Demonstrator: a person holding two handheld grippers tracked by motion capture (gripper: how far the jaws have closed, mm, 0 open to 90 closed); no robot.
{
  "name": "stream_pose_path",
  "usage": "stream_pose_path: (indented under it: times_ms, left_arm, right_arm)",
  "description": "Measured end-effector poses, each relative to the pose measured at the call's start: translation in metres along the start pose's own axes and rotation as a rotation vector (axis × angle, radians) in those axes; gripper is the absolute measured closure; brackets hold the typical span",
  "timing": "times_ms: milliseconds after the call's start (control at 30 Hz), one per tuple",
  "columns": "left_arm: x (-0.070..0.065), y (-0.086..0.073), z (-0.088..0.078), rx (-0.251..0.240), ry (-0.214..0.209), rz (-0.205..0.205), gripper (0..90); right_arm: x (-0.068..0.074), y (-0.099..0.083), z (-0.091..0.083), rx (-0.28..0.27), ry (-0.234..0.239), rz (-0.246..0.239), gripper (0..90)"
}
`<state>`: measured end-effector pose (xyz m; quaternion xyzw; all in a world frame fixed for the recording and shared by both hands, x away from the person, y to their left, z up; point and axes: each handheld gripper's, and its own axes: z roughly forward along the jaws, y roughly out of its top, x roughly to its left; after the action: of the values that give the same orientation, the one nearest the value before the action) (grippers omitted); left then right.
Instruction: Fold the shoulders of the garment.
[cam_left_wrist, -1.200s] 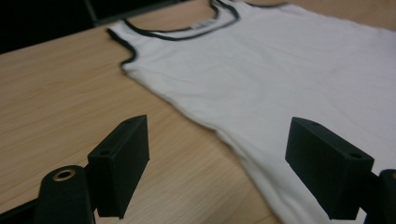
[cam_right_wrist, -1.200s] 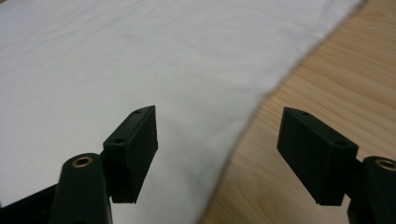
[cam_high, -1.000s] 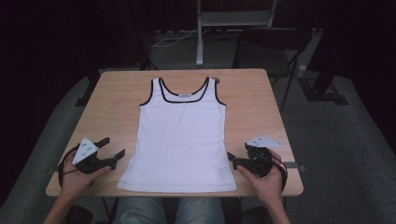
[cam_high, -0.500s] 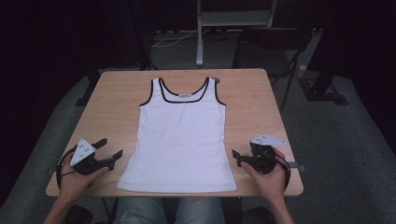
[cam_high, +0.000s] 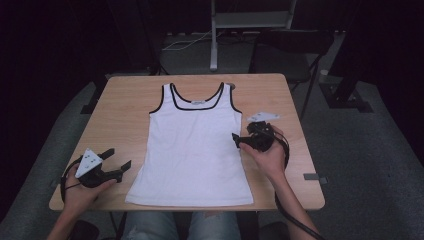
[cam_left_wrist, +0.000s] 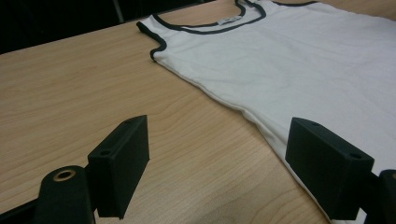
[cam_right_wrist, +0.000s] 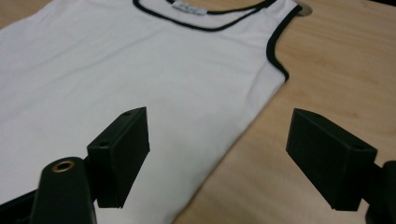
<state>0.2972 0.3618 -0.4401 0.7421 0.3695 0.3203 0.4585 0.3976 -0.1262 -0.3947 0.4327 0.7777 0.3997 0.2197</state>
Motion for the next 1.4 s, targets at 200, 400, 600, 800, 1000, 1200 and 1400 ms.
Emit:
stream_pose_path:
  times_ms: [200, 400, 600, 800, 1000, 1200, 1400]
  left_arm:
    - [0.001, 0.000, 0.000, 0.004, -0.002, -0.005, 21.6]
    - [-0.001, 0.000, 0.001, 0.006, -0.002, 0.003, 21.6]
    - [-0.001, 0.000, 0.000, 0.003, -0.005, 0.010, 21.6]
    - [-0.001, 0.000, 0.000, 0.003, -0.007, 0.009, 21.6]
    - [-0.002, 0.000, 0.000, 0.005, -0.006, 0.027, 21.6]
    - [-0.003, 0.000, 0.001, 0.006, -0.005, 0.028, 21.6]
    - [-0.003, 0.000, 0.001, 0.004, -0.002, 0.032, 21.6]
  right_arm:
    - [-0.016, 0.035, 0.028, 0.039, -0.020, -0.001, 20.7]
    - [-0.036, 0.061, 0.060, 0.094, -0.030, 0.041, 25.6]
    - [-0.053, 0.082, 0.092, 0.141, -0.059, 0.075, 31.4]
    - [-0.063, 0.101, 0.125, 0.188, -0.101, 0.103, 37.2]
    - [-0.069, 0.114, 0.147, 0.226, -0.152, 0.096, 40.8]
    - [-0.071, 0.123, 0.161, 0.240, -0.152, 0.104, 46.1]
    - [-0.073, 0.128, 0.175, 0.267, -0.147, 0.104, 55.3]
